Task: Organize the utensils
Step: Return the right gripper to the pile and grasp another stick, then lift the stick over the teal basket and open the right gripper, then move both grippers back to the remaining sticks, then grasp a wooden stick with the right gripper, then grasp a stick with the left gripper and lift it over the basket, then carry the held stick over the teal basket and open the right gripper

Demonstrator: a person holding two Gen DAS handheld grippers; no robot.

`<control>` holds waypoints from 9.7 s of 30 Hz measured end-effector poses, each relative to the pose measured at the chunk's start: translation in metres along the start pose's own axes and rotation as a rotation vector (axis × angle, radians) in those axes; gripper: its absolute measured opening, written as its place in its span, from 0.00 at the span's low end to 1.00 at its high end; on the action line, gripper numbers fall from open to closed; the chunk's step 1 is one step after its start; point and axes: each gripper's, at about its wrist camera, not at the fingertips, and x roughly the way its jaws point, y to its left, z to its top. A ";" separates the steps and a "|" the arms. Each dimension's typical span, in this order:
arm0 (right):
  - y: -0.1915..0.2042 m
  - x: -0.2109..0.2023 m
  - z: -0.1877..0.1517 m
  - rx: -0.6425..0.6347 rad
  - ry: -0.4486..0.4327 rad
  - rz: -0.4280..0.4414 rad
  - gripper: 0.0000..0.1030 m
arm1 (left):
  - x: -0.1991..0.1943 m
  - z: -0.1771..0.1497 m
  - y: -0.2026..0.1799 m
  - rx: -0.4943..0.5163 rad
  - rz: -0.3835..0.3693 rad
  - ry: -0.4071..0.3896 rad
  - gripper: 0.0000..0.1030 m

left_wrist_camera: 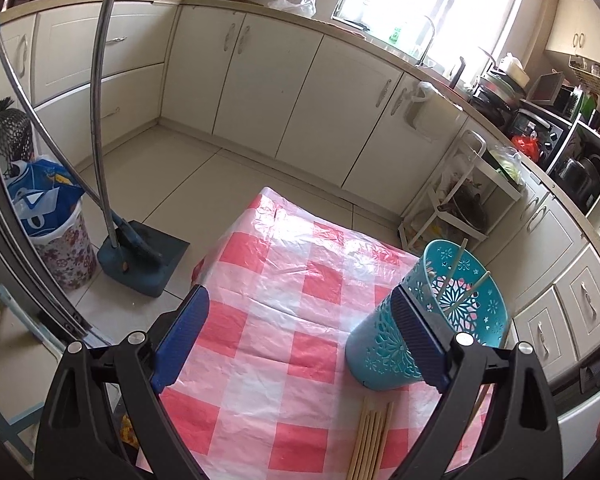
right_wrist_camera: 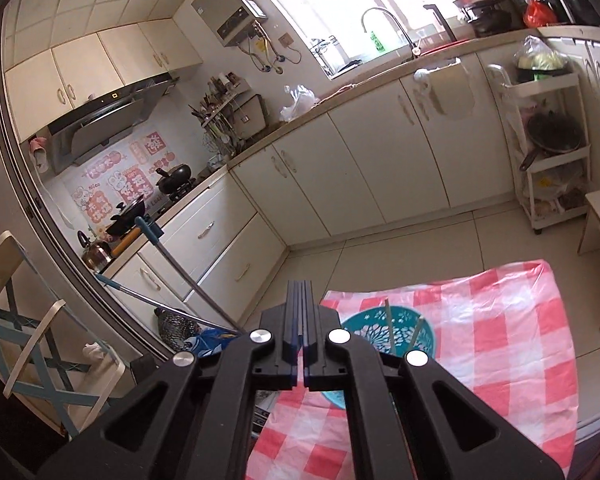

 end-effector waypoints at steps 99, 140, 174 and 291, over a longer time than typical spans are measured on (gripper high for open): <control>-0.051 0.088 -0.228 -0.077 0.397 -0.369 0.23 | 0.047 -0.111 -0.042 0.454 0.123 0.274 0.88; -0.078 0.073 -0.212 -0.165 0.457 -0.392 0.22 | 0.091 -0.142 -0.058 0.493 0.121 0.398 0.86; -0.058 0.088 -0.216 -0.293 0.553 -0.346 0.11 | 0.089 -0.135 -0.057 0.516 0.097 0.391 0.30; -0.037 -0.025 -0.059 0.038 0.064 0.274 0.05 | -0.004 0.003 -0.005 0.019 -0.067 -0.046 0.76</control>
